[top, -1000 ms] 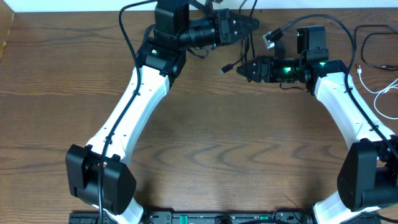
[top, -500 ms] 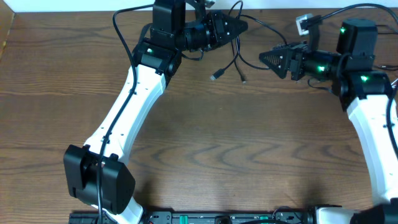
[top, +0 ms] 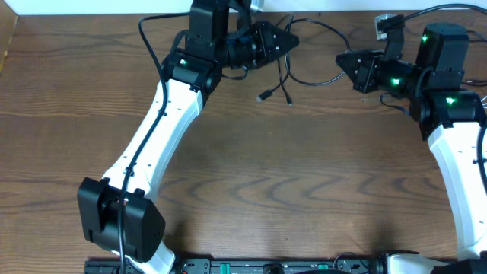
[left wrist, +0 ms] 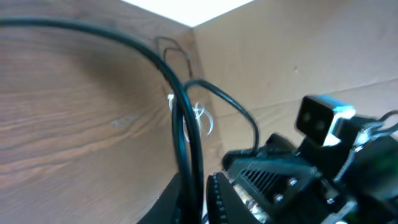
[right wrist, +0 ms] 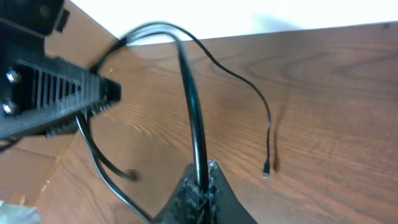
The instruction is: Untangle cables
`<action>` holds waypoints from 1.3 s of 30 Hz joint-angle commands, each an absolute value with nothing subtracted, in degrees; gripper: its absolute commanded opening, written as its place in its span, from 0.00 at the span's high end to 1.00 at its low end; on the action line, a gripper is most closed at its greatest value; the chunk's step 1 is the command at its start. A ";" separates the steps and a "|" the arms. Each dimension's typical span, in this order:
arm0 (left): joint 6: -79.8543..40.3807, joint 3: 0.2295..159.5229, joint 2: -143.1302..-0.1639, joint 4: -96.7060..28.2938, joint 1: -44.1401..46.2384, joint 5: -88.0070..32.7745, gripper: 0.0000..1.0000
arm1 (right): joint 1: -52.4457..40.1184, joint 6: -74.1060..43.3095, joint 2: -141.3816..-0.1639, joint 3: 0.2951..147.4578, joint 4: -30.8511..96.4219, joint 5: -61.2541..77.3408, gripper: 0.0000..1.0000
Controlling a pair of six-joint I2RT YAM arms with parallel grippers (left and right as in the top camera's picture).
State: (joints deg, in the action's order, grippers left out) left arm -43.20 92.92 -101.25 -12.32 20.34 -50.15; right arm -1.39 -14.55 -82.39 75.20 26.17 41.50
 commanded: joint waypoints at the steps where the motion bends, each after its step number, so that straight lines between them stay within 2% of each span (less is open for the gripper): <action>1: -37.30 93.97 -99.66 -14.79 20.16 -49.95 0.74 | -1.58 -16.80 -81.87 75.11 26.11 42.63 0.99; 4: -32.05 93.97 -99.66 -19.79 20.18 -49.01 0.70 | -1.61 -17.39 -81.84 75.11 25.91 44.45 0.99; 8: -26.11 93.97 -99.66 -28.80 20.51 -41.63 0.69 | -2.00 -20.88 -81.17 75.11 27.24 42.30 0.99; 12: -15.75 93.95 -99.79 -38.20 20.99 -24.29 0.69 | -3.22 -21.28 -77.78 75.90 32.27 31.09 0.99; 15: -13.26 93.95 -100.51 -43.42 21.76 -6.74 0.69 | -2.61 -21.21 -74.15 78.32 37.41 22.39 0.99; 17: -11.81 93.95 -101.16 -45.23 21.78 -1.74 0.69 | -1.21 -20.69 -72.34 81.25 41.15 17.56 0.99; 23: -10.33 93.97 -101.25 -44.29 21.58 -1.50 0.69 | 7.99 -15.92 -72.82 98.13 54.94 7.16 0.99; 29: -10.31 93.97 -101.25 -44.07 21.63 -3.42 0.69 | 20.80 -15.16 -76.14 112.75 60.07 3.38 0.99; 33: -10.35 93.97 -101.25 -44.10 21.63 -3.88 0.69 | 29.85 -15.42 -78.94 117.43 59.37 3.33 0.99; 39: -10.37 93.97 -101.25 -44.05 21.63 -4.05 0.69 | 36.29 -15.40 -84.49 117.32 60.14 3.11 0.99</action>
